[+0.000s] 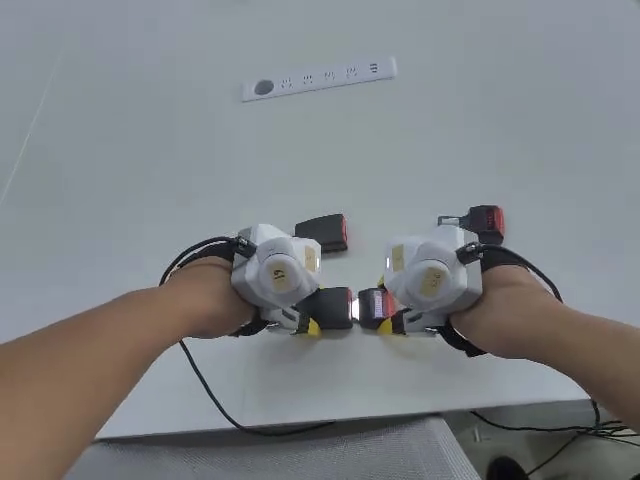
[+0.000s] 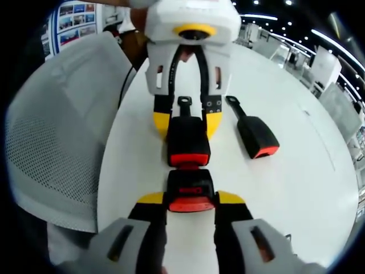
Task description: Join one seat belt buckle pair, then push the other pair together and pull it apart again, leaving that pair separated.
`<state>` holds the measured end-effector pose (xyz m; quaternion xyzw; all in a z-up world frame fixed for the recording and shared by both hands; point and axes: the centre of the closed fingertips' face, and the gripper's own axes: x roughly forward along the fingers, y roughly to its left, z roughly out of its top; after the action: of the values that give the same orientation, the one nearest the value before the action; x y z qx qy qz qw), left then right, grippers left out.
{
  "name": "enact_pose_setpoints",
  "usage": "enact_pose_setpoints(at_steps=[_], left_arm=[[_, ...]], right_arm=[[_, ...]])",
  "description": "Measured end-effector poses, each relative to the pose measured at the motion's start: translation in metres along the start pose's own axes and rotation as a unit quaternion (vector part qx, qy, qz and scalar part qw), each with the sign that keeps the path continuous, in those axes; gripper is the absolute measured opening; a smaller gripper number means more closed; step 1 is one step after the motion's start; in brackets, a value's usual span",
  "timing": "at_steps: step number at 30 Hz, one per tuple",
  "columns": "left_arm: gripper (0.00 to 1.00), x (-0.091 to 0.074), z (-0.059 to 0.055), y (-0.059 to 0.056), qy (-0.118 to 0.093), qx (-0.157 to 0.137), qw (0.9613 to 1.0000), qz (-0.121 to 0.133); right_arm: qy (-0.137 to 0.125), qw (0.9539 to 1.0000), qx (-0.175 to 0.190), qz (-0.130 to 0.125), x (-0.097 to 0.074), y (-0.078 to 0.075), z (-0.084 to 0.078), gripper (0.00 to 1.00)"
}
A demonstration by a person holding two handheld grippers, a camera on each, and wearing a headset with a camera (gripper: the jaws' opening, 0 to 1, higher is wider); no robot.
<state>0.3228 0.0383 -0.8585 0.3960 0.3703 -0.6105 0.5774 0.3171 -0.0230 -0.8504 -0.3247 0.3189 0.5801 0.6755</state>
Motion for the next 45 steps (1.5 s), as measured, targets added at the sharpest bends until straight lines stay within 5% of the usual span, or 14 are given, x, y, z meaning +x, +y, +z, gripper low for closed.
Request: enact_pose_setpoints(at_steps=[30,33,39,45], left_arm=[[0.35,-0.001,0.001,0.000,0.001,-0.006,1.0000,-0.001],[0.34,-0.008,0.005,0.001,-0.012,-0.026,0.9996,0.004],[0.40,-0.034,0.015,0.010,-0.048,-0.057,0.9968,0.030],[0.38,-0.050,0.018,0.046,-0.061,-0.063,0.9937,0.070]], right_arm=[[-0.019,0.9998,0.002,0.009,0.000,-0.001,0.003,0.34],[-0.020,0.9996,0.018,0.011,-0.002,-0.001,0.004,0.37],[-0.042,0.9989,0.019,0.000,-0.020,-0.010,0.018,0.36],[-0.046,0.9986,0.012,-0.023,-0.037,-0.035,0.011,0.34]])
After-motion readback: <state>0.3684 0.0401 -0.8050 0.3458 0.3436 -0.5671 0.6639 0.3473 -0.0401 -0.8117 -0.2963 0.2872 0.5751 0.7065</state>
